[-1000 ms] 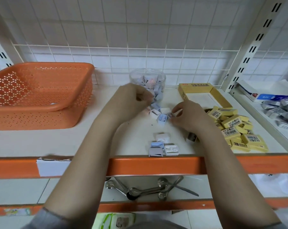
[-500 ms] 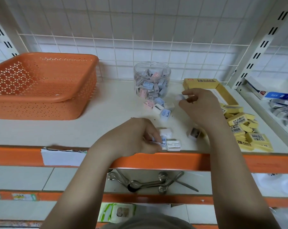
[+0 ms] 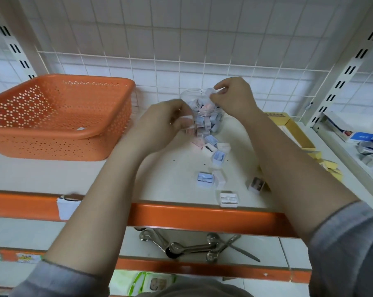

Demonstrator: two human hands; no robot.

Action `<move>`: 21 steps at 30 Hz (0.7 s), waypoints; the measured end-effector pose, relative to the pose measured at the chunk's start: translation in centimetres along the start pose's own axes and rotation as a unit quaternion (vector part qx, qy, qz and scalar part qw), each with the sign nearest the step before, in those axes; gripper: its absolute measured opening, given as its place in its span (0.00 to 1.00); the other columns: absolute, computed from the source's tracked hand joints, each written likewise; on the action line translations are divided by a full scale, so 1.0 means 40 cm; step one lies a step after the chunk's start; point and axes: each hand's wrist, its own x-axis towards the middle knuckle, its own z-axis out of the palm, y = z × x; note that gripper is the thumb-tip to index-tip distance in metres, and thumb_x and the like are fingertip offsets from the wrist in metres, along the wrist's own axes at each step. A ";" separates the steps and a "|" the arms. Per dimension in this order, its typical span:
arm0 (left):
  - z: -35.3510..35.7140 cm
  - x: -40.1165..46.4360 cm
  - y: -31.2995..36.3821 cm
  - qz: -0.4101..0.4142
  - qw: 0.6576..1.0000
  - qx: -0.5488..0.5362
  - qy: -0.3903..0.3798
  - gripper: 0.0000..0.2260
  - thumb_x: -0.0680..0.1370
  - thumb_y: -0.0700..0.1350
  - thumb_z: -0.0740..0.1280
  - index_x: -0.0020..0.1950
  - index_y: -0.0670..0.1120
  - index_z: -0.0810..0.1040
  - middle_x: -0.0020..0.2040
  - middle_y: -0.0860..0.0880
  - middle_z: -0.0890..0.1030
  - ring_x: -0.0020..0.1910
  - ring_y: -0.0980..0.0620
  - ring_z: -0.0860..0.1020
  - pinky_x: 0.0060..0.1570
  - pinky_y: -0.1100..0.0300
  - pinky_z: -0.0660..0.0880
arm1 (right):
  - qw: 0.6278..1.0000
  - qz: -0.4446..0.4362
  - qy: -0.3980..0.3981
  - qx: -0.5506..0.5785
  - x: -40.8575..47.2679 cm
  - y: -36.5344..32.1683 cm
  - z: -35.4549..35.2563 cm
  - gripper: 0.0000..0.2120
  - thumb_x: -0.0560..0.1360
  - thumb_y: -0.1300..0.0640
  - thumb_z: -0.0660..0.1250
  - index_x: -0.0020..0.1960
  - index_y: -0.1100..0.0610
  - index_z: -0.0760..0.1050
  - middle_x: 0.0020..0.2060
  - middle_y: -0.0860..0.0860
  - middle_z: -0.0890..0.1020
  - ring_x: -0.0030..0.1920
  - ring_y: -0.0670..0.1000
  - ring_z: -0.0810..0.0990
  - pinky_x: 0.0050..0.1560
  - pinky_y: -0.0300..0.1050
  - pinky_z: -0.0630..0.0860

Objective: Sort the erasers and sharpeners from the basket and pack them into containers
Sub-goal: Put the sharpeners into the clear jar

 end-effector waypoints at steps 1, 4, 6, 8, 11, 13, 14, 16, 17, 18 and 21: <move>-0.007 0.022 0.001 -0.006 1.000 0.006 0.010 0.03 0.76 0.42 0.68 0.49 0.45 0.77 0.47 0.49 0.81 0.47 0.51 0.78 0.49 0.61 0.72 | 1.000 0.008 -0.008 -0.005 0.010 0.005 0.007 0.15 0.73 0.56 0.68 0.58 0.58 0.77 0.50 0.54 0.82 0.46 0.49 0.79 0.49 0.39 0.75; -0.021 0.085 0.003 -0.010 0.999 0.026 0.034 0.04 0.74 0.42 0.71 0.46 0.46 0.77 0.44 0.51 0.79 0.44 0.53 0.77 0.47 0.63 0.72 | 1.000 0.012 0.004 -0.005 0.013 0.021 0.000 0.14 0.74 0.57 0.66 0.59 0.59 0.77 0.50 0.53 0.81 0.45 0.48 0.78 0.48 0.38 0.74; -0.020 0.131 -0.004 -0.014 0.998 0.032 0.046 0.06 0.72 0.40 0.72 0.45 0.47 0.76 0.43 0.53 0.78 0.44 0.54 0.76 0.44 0.66 0.72 | 1.000 0.010 0.017 0.017 -0.008 0.025 -0.022 0.12 0.74 0.57 0.66 0.56 0.59 0.79 0.44 0.52 0.80 0.39 0.47 0.77 0.39 0.35 0.71; -0.009 0.178 -0.010 -0.019 0.998 0.032 0.045 0.09 0.70 0.38 0.73 0.46 0.46 0.77 0.41 0.53 0.76 0.43 0.54 0.74 0.37 0.73 0.69 | 0.999 0.014 0.019 0.022 -0.044 0.030 -0.049 0.09 0.74 0.56 0.67 0.52 0.58 0.80 0.41 0.51 0.80 0.36 0.47 0.77 0.35 0.33 0.70; 0.023 0.237 -0.018 -0.022 0.998 0.060 0.011 0.11 0.70 0.37 0.74 0.51 0.42 0.79 0.44 0.51 0.76 0.43 0.54 0.73 0.39 0.70 0.68 | 0.999 0.034 -0.033 0.000 -0.123 0.036 -0.082 0.04 0.74 0.55 0.67 0.45 0.53 0.81 0.38 0.50 0.81 0.38 0.48 0.79 0.35 0.34 0.71; 0.043 0.260 -0.026 -0.037 0.996 0.076 -0.014 0.13 0.70 0.37 0.74 0.53 0.42 0.79 0.45 0.51 0.75 0.44 0.53 0.73 0.42 0.66 0.70 | 0.996 0.043 -0.075 -0.011 -0.177 0.040 -0.086 0.04 0.74 0.54 0.69 0.42 0.52 0.81 0.37 0.48 0.81 0.35 0.44 0.77 0.29 0.29 0.68; 0.051 0.265 -0.029 -0.043 0.996 0.076 -0.019 0.13 0.71 0.38 0.73 0.54 0.43 0.79 0.44 0.51 0.75 0.45 0.53 0.73 0.41 0.66 0.71 | 0.995 0.045 -0.088 -0.014 -0.198 0.044 -0.083 0.03 0.74 0.54 0.69 0.42 0.52 0.81 0.35 0.47 0.81 0.33 0.41 0.76 0.27 0.26 0.66; 0.060 0.268 -0.030 -0.041 0.996 0.073 -0.005 0.12 0.73 0.41 0.71 0.56 0.44 0.79 0.48 0.51 0.76 0.48 0.52 0.74 0.42 0.67 0.68 | 0.993 0.056 -0.106 -0.017 -0.229 0.053 -0.070 0.04 0.72 0.53 0.71 0.44 0.52 0.80 0.35 0.44 0.79 0.33 0.39 0.74 0.27 0.25 0.65; 0.063 0.263 -0.028 -0.036 0.997 0.071 0.008 0.11 0.74 0.41 0.70 0.56 0.45 0.79 0.51 0.50 0.77 0.50 0.53 0.74 0.44 0.68 0.66 | 0.991 0.064 -0.114 -0.020 -0.241 0.056 -0.062 0.05 0.72 0.51 0.72 0.46 0.51 0.79 0.37 0.44 0.79 0.35 0.39 0.74 0.29 0.26 0.66; 0.064 0.252 -0.022 -0.029 0.997 0.069 0.021 0.10 0.75 0.42 0.69 0.56 0.46 0.79 0.52 0.51 0.76 0.52 0.54 0.74 0.45 0.69 0.65 | 0.990 0.071 -0.121 -0.025 -0.251 0.060 -0.053 0.08 0.71 0.50 0.73 0.47 0.51 0.78 0.39 0.44 0.79 0.37 0.39 0.74 0.32 0.28 0.66; 0.058 0.201 -0.004 -0.024 0.998 0.038 0.046 0.06 0.76 0.41 0.66 0.52 0.48 0.79 0.50 0.53 0.77 0.49 0.57 0.74 0.39 0.72 0.66 | 0.987 0.088 -0.132 -0.036 -0.273 0.067 -0.034 0.15 0.68 0.48 0.75 0.51 0.51 0.77 0.43 0.46 0.77 0.42 0.43 0.75 0.36 0.30 0.66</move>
